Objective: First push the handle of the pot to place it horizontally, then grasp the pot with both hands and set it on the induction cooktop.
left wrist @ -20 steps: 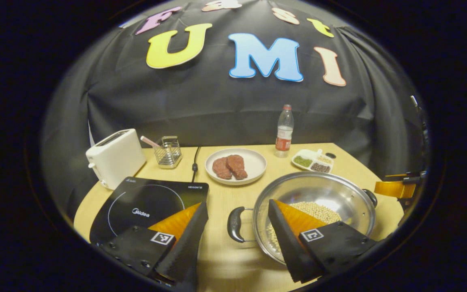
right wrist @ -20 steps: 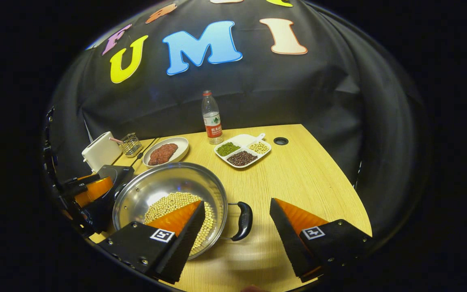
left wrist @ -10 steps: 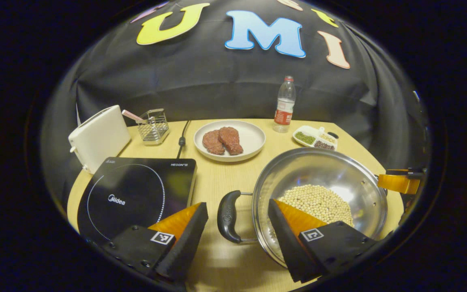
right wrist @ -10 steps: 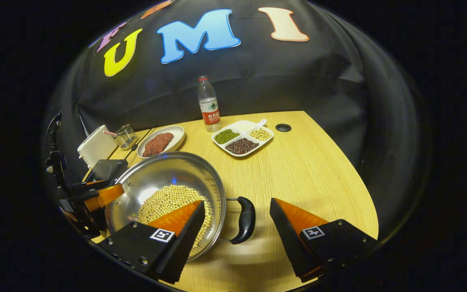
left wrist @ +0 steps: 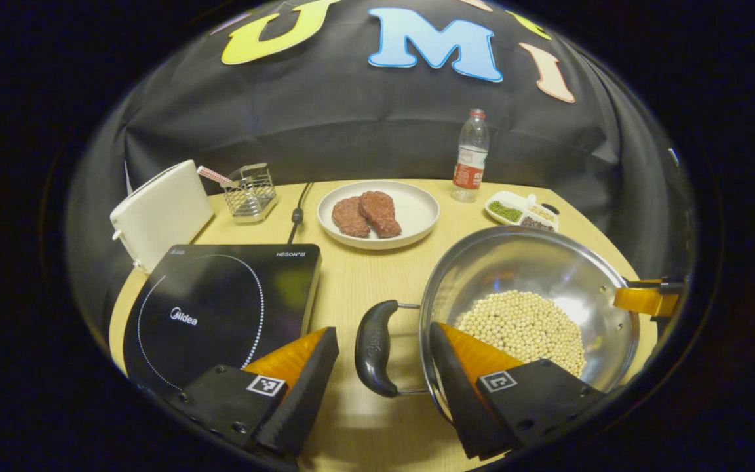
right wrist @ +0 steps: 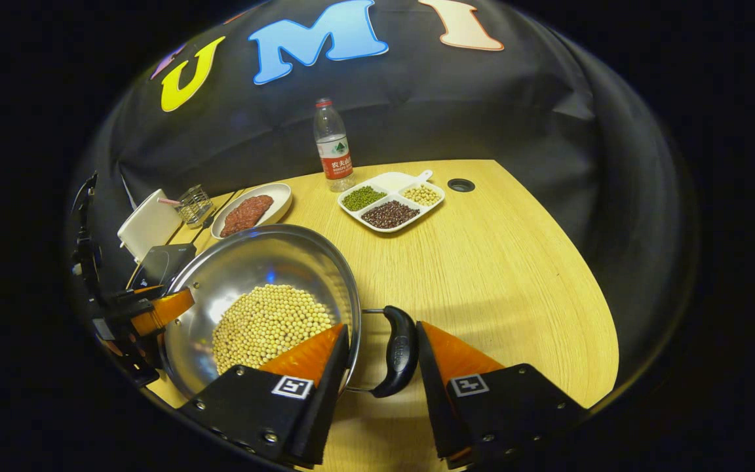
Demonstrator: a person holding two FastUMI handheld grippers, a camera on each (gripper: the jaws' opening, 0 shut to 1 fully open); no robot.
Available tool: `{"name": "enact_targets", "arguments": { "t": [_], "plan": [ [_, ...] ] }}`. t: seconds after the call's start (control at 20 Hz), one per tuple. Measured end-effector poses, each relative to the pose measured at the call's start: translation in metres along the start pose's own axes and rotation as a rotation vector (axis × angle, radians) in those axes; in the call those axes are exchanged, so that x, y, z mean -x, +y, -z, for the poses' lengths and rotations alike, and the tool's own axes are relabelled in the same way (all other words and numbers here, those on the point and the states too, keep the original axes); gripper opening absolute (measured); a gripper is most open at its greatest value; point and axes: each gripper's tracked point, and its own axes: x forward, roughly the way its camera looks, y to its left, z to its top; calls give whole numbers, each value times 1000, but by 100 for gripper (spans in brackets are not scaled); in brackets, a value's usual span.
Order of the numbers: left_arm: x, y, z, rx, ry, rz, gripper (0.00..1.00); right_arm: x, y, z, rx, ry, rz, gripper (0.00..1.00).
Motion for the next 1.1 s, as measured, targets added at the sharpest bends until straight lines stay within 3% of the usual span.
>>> {"name": "enact_targets", "arguments": {
  "t": [0.05, 0.1, 0.2, 0.25, 0.35, 0.4, 0.55, 0.75, 1.1],
  "plan": [
    [1, -1, 0, 0, -2, 6, 86, 1, 0, 0, -1, -1, 1, 61],
    [-2, -3, 0, 0, -1, 15, 92, 0, 0, 1, -4, 3, 0, 59],
    [-1, -8, 0, -1, 4, 24, 80, 1, 0, 1, -20, 12, -2, 56],
    [-1, -7, 2, -1, 5, 24, 66, 2, -1, 0, -32, 14, 0, 53],
    [-1, -7, 2, 3, 5, 27, 75, 1, 1, 1, -27, 17, -1, 53],
    [-2, -7, 1, 4, 5, 26, 70, 1, 1, 1, -24, 18, -2, 54],
    [-2, -8, 2, 5, 8, 17, 66, 0, 1, 0, -20, 19, -4, 43],
    [-1, -8, 2, 6, 7, 9, 60, 1, 1, -1, -1, 14, -11, 42],
    [5, -14, 4, 18, 14, -6, 64, 4, -3, 0, 43, 20, -1, 42]
  ]
}}
